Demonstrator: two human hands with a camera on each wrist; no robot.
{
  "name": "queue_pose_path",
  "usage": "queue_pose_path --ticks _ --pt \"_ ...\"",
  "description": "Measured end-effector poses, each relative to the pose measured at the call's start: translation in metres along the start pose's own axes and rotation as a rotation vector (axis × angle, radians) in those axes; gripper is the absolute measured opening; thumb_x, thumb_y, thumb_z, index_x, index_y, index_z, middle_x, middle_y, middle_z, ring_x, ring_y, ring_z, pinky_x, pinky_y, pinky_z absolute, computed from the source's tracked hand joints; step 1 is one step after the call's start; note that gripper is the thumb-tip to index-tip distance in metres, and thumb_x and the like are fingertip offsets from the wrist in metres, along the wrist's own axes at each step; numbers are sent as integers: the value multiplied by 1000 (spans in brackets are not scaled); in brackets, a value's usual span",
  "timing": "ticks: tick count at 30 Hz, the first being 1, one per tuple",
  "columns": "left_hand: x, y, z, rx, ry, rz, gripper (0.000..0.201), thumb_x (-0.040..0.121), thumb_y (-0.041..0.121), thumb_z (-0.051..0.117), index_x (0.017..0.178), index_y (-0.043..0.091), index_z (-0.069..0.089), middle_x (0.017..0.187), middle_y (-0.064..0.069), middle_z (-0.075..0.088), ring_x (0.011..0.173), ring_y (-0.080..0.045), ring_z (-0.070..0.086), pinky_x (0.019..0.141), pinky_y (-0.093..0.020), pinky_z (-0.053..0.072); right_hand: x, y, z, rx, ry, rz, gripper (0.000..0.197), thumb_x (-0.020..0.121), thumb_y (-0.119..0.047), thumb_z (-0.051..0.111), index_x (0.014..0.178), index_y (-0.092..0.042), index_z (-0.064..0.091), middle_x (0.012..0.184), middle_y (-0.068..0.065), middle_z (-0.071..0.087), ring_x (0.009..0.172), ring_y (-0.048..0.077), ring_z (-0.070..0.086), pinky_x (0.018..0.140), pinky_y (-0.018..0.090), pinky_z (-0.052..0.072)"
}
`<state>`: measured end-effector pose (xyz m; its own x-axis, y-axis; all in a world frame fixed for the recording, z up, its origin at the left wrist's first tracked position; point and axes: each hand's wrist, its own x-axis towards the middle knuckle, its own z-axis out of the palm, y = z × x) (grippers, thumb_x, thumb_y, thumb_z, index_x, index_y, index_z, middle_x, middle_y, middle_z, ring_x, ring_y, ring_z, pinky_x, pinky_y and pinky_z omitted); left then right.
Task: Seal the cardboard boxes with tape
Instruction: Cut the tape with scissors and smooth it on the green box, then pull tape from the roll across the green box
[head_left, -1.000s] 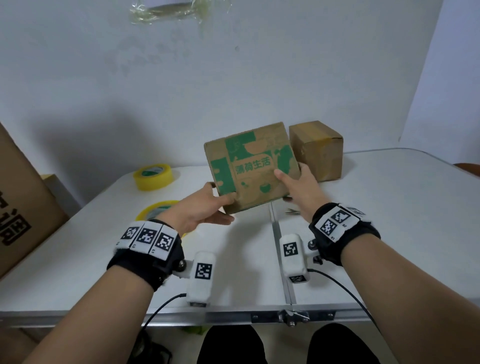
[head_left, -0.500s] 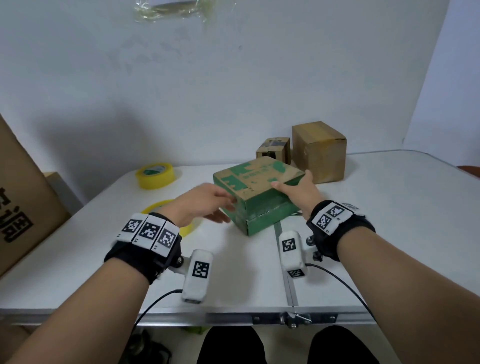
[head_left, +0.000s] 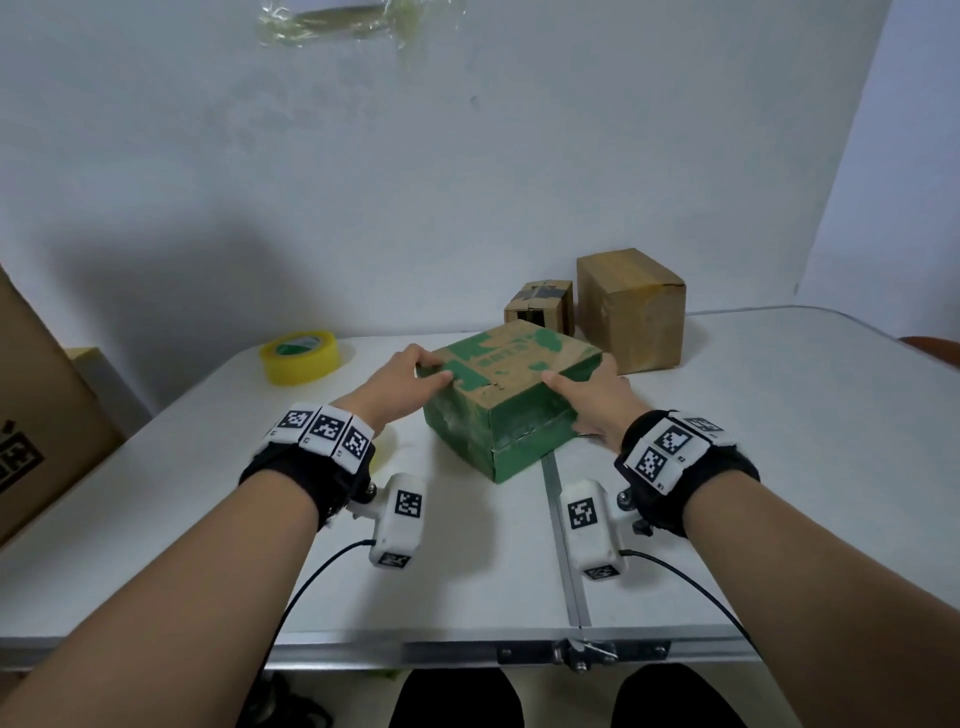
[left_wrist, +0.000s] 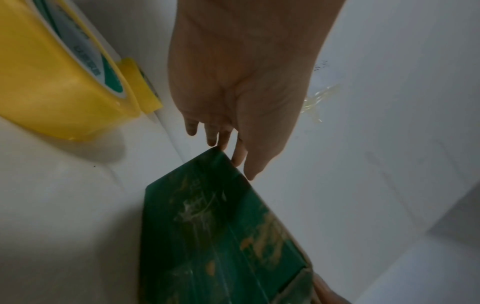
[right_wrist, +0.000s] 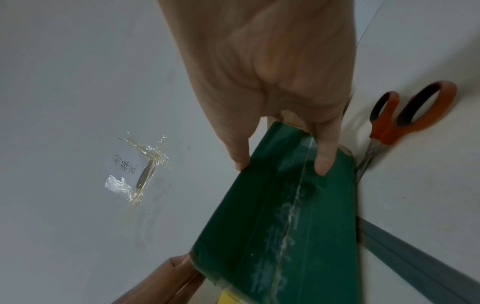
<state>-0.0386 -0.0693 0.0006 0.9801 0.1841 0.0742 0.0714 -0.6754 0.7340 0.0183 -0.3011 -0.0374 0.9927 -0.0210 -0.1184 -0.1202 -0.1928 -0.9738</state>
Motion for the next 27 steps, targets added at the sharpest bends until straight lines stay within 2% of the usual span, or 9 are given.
queue_pose_path --ticks 1,5,8,11,14,16,19,23,27 --pt "-1 -2 -2 23 21 12 29 95 34 58 118 16 55 127 -5 46 109 -14 45 89 -26 35 1 -1 1 20 -18 -8 85 81 -36 77 146 -19 24 130 7 51 117 30 55 88 49 57" --pt "-8 -7 -3 105 90 6 23 93 35 62 110 20 60 117 -6 39 102 -18 52 96 -29 43 2 -4 13 30 -85 -78 48 89 -24 67 131 -14 47 124 9 62 111 27 61 95 49 53" --pt "-15 -13 -2 92 140 19 20 92 38 62 103 21 61 114 -5 43 98 -19 57 90 -31 47 -6 -8 17 -71 -85 -121 26 97 -22 57 118 -7 61 116 11 67 105 28 65 93 46 54" --pt "-18 -25 -12 88 192 -28 26 95 42 54 108 19 59 108 -3 59 101 -24 59 90 -36 48 -12 -11 16 -133 -39 -170 28 100 -26 54 114 -5 65 114 12 68 104 28 65 94 44 54" --pt "-18 -53 -31 363 219 -133 39 97 38 52 125 10 53 122 -9 60 113 -30 55 93 -37 43 -17 -16 19 -169 -68 -167 35 98 -37 54 116 -8 62 111 7 67 102 26 63 88 37 53" --pt "-20 -70 -38 505 127 -211 55 94 44 56 134 8 45 131 -14 56 120 -32 52 97 -38 42 -22 -18 25 -179 -126 -159 44 92 -40 62 124 -11 55 116 3 65 105 22 62 91 36 52" --pt "-25 -82 -35 641 -42 -235 69 88 49 63 139 8 39 132 -12 56 119 -30 54 95 -39 44 -25 -17 30 -196 -165 -175 51 89 -31 69 130 -10 48 124 5 63 110 22 62 97 43 52" --pt "-25 -83 -34 609 -32 -198 72 86 30 71 144 12 34 136 -12 54 121 -31 53 96 -41 46 -30 -17 26 -218 -153 -217 54 90 -33 68 133 -9 46 126 5 62 113 23 60 99 44 50" --pt "-27 -72 -53 321 117 -145 68 89 17 68 147 21 33 142 -16 49 128 -31 48 101 -39 41 -36 -25 17 -262 -154 -213 47 95 -35 60 134 -11 48 127 5 62 112 22 59 93 36 50"
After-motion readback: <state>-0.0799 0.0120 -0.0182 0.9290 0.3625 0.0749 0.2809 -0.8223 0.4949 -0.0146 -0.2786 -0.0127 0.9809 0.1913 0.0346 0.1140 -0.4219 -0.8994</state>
